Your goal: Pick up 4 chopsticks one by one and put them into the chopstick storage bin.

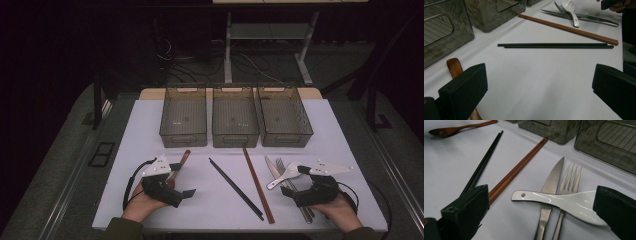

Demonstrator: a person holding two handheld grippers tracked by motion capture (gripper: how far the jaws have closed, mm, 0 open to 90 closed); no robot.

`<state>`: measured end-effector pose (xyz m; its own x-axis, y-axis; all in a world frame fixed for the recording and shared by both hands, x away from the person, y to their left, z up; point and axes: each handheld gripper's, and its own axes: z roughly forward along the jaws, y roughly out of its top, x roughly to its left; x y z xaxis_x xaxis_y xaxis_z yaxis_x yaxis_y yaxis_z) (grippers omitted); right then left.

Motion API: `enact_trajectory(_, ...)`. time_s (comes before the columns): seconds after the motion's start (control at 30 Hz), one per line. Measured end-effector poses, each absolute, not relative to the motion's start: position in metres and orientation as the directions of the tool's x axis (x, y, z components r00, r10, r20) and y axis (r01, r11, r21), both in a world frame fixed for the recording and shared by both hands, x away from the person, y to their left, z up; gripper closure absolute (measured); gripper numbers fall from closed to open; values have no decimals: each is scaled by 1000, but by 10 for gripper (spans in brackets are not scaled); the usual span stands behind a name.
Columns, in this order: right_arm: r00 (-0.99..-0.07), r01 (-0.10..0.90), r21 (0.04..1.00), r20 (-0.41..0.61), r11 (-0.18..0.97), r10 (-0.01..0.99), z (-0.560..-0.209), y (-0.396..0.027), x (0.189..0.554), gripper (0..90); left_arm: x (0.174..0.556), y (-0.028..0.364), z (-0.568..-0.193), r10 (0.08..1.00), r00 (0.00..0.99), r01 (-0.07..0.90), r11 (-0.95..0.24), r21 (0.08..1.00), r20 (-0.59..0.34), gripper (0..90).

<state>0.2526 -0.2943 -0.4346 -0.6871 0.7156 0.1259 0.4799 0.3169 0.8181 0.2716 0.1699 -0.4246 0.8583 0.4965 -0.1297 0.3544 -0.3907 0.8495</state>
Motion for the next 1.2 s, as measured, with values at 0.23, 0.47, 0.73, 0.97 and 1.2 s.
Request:
enact_trajectory(0.23,-681,504,798,132,330,720,-434,-292,253,8,273,171,-425,498,856,364,-388,847,-140,0)
enact_trajectory(0.47,-693,506,786,125,355,710,-429,-285,253,9,271,170,-425,499,855,363,-389,847,-138,0)
enact_trajectory(0.73,-701,507,783,133,359,701,-426,-275,257,9,270,171,-425,498,855,365,-382,849,-144,0)
enact_trajectory(0.97,-698,500,792,129,350,704,-423,-266,265,51,270,171,-425,499,855,365,-378,851,-145,0)
enact_trajectory(1.2,-700,511,779,132,364,702,-423,-254,271,146,271,171,-425,498,855,366,-381,849,-145,0)
